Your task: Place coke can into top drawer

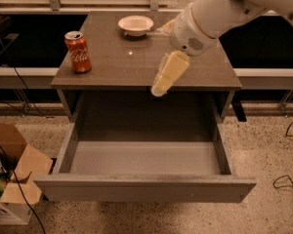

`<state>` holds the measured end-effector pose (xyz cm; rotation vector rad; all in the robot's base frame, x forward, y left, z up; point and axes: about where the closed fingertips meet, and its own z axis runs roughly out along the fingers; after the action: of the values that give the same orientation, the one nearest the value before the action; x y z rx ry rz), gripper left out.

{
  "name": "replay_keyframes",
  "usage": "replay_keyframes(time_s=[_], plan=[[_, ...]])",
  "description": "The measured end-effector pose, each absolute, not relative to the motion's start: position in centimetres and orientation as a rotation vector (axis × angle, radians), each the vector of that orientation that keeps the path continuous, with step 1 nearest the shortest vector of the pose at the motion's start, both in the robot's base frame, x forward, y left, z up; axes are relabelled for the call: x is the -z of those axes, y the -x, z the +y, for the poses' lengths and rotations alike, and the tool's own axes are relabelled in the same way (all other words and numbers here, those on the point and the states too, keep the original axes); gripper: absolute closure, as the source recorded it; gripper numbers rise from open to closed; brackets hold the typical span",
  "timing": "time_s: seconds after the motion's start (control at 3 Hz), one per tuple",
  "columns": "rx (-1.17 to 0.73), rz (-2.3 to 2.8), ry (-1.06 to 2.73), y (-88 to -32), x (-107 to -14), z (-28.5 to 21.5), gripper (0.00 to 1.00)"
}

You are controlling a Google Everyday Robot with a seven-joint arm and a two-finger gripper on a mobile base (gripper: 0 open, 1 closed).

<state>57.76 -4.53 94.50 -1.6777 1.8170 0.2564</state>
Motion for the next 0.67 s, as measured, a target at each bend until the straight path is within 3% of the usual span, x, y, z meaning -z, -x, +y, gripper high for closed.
replay_keyframes(time_s=[0.67], plan=[[-0.406, 1.637, 1.714, -64.6, -93.3, 4.6, 0.00]])
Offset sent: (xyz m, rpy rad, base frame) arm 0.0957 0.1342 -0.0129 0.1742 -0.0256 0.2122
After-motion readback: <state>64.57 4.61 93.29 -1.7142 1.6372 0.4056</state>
